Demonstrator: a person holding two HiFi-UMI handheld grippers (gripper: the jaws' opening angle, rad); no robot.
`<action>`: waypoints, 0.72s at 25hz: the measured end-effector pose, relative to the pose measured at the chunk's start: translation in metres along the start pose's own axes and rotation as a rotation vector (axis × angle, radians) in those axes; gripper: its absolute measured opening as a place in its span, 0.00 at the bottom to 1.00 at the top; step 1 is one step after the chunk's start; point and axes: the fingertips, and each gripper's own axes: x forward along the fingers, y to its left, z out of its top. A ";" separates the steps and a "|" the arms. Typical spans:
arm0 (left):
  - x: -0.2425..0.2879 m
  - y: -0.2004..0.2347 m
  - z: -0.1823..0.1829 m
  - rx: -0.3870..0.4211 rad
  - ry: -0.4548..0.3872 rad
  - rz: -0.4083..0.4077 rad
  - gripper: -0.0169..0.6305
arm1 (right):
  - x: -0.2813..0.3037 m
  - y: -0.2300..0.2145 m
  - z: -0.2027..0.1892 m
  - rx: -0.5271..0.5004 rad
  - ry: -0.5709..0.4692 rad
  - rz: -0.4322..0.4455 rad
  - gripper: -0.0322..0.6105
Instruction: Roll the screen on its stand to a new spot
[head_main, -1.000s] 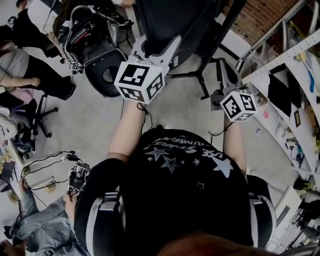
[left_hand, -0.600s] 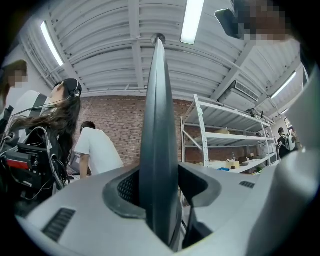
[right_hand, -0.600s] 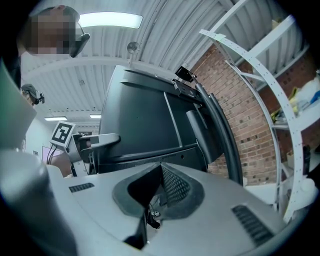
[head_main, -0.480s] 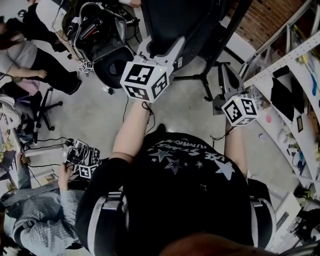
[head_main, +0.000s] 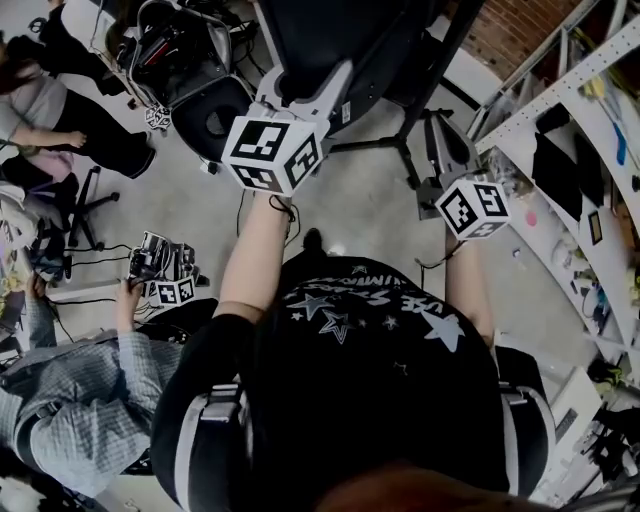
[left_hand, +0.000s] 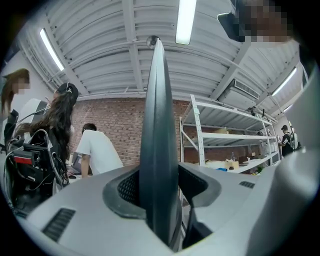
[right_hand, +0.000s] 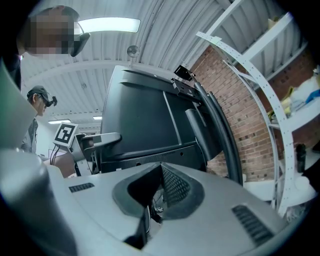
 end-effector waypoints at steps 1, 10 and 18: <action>0.001 -0.004 -0.001 -0.001 0.001 0.004 0.36 | -0.006 -0.004 0.001 0.005 0.002 -0.001 0.06; -0.020 -0.035 0.007 0.003 -0.005 0.035 0.36 | -0.056 0.000 -0.007 0.046 0.027 0.027 0.06; -0.085 -0.065 0.025 0.005 -0.025 0.022 0.36 | -0.097 0.046 -0.027 0.080 0.028 0.046 0.06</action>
